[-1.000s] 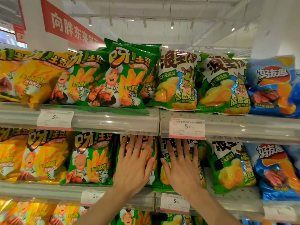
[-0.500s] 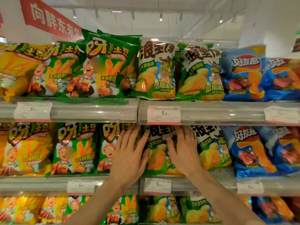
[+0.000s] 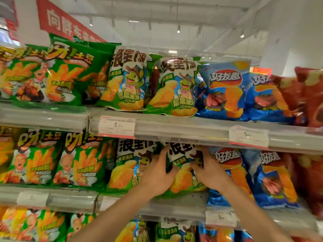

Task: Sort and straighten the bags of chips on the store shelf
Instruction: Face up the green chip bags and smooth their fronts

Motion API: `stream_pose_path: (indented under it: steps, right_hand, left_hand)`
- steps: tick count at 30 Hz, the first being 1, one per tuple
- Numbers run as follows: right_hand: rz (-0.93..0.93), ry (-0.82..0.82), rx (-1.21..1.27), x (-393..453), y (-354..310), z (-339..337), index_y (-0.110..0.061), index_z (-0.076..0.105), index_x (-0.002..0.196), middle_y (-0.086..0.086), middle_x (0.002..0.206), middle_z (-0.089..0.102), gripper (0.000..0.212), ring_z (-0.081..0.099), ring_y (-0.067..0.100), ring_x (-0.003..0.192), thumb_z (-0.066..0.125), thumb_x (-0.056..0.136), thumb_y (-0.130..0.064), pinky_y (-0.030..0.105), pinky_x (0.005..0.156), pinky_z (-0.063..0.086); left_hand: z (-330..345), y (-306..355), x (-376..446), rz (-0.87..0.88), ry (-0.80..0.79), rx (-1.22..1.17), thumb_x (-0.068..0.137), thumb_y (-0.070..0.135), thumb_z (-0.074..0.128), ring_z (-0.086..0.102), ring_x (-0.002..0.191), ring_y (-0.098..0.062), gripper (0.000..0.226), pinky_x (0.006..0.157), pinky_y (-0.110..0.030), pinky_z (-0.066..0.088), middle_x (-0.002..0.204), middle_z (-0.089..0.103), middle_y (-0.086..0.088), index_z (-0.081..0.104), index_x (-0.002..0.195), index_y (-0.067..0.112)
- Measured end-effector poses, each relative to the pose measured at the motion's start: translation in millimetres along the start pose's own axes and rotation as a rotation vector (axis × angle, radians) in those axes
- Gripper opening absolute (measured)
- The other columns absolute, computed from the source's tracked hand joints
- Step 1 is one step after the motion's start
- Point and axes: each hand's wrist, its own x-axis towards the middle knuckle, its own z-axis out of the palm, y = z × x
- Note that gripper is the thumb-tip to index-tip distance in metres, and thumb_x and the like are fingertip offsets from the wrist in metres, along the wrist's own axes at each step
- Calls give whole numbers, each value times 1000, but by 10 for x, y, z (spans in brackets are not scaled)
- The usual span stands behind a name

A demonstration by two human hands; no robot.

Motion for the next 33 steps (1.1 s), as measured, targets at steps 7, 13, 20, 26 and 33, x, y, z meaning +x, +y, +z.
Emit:
stream_pose_path:
  steps: [7,13,20,26,33]
  right_hand:
    - [-3,34,211,75,67,90,-23,35,141,2,135,51,60,50,18,126,68,91,-18,25,103,38]
    - [-33,20,337,9,-15,-48,-37,34,133,-10,129,46,49,53,-10,106,63,95,-25,5,82,36]
    - [-44,-17,359,-65,-32,0,-46,34,138,-32,123,44,58,46,-8,115,67,93,-29,-8,79,31]
    - [-13,-4,417,-126,-27,-5,-46,34,137,-27,124,46,58,48,-23,106,68,92,-29,-2,79,39]
    - [13,28,467,-155,-60,12,-40,36,146,-20,135,49,67,47,1,125,70,90,-31,24,104,39]
  left_hand:
    - [93,40,148,-47,-87,-109,100,43,49,47,134,-26,79,109,-42,42,156,37,-2,-9,153,47]
    - [-66,-42,140,58,-73,-197,98,43,55,42,136,-13,75,112,-30,37,151,39,12,4,152,51]
    - [-165,-145,224,85,-130,-375,95,29,64,46,128,4,68,111,-24,40,139,50,24,24,143,54]
    - [-218,-164,260,77,-171,-438,86,26,76,48,111,19,77,86,-1,41,122,47,37,28,142,48]
    - [-265,-131,136,101,-106,-440,84,38,76,48,124,8,85,107,-20,43,138,46,27,21,147,54]
